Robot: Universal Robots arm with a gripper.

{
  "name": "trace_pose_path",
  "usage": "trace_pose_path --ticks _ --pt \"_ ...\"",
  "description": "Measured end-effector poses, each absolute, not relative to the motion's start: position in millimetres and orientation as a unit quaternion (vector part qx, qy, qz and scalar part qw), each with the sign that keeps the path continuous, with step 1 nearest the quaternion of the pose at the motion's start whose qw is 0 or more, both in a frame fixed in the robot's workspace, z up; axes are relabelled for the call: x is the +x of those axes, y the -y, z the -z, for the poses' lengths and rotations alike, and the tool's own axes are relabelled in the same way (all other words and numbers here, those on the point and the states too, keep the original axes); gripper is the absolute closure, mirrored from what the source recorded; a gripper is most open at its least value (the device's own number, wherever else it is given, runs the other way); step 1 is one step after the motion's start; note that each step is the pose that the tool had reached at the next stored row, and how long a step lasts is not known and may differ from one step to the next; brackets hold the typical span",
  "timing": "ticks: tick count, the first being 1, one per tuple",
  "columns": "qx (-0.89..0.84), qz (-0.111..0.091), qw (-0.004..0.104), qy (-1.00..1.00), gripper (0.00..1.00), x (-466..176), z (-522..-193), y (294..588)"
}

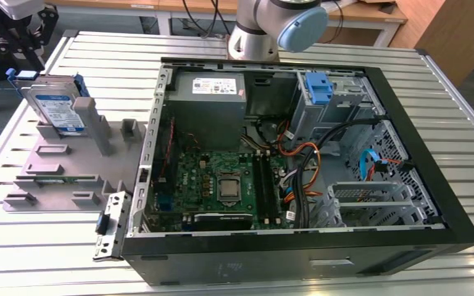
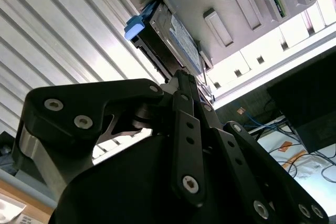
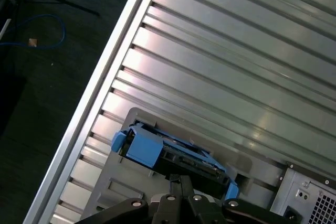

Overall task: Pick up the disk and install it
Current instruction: 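Pick up the disk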

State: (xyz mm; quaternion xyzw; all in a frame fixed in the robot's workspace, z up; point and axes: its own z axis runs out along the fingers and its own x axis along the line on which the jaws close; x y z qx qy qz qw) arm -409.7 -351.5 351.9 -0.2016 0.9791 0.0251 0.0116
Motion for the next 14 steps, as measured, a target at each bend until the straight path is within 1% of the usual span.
trace_pose_path --ticks 14 --pt "-0.224 -0.025 0.011 -0.974 0.89 -409.7 -351.8 351.5"
